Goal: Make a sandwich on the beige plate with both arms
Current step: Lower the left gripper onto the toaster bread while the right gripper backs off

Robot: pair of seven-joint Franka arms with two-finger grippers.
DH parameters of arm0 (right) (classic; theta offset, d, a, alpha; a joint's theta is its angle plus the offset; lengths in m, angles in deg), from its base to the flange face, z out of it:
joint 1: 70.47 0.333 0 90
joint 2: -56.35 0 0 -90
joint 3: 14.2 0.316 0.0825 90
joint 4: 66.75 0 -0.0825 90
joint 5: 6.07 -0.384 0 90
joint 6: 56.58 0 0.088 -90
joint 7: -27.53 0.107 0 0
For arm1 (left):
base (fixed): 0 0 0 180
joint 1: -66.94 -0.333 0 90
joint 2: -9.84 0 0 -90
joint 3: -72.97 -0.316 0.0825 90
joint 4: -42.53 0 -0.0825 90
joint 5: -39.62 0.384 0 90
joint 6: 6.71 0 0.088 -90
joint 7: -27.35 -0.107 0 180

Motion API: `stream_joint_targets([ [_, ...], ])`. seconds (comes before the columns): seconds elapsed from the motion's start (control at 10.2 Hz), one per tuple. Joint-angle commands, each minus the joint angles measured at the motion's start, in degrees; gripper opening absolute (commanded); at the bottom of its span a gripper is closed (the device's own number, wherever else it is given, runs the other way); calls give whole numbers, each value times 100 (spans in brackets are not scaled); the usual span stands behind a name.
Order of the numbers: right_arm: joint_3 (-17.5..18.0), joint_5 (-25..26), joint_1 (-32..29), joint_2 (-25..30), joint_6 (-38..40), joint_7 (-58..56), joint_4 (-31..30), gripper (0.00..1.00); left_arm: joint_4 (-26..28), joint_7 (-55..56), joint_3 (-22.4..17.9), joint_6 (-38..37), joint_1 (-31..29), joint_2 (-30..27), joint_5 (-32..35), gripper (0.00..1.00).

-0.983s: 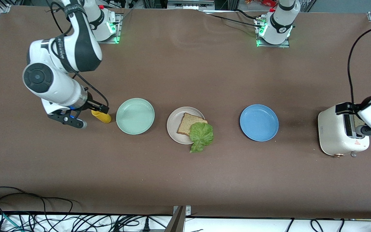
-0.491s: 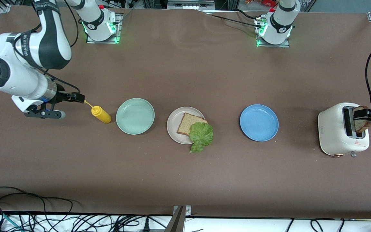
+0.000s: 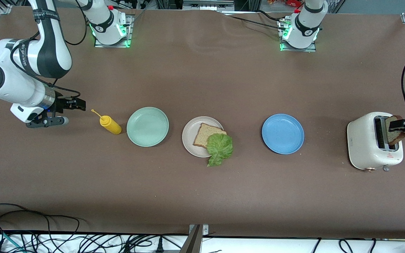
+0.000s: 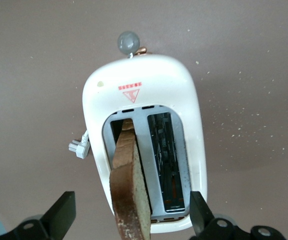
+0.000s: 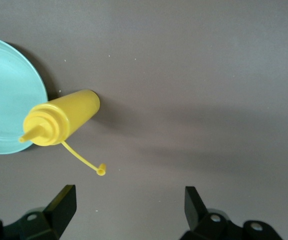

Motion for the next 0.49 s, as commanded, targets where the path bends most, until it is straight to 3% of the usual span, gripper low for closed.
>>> stream_joint_targets([
  [0.0,-291,-51,23,211,-189,-944,-226,96,325,-88,81,232,-145,-136,52,100],
  [0.1,-361,-139,-12,202,-320,-1375,-279,96,387,-79,90,285,-224,-136,17,97],
  [0.2,-362,-427,-125,167,-391,-1744,-340,96,439,-79,81,286,-277,-136,-97,87],
  [0.39,-362,-1190,-459,-52,-567,-3120,-358,96,449,-44,81,286,-330,-118,-168,34],
])
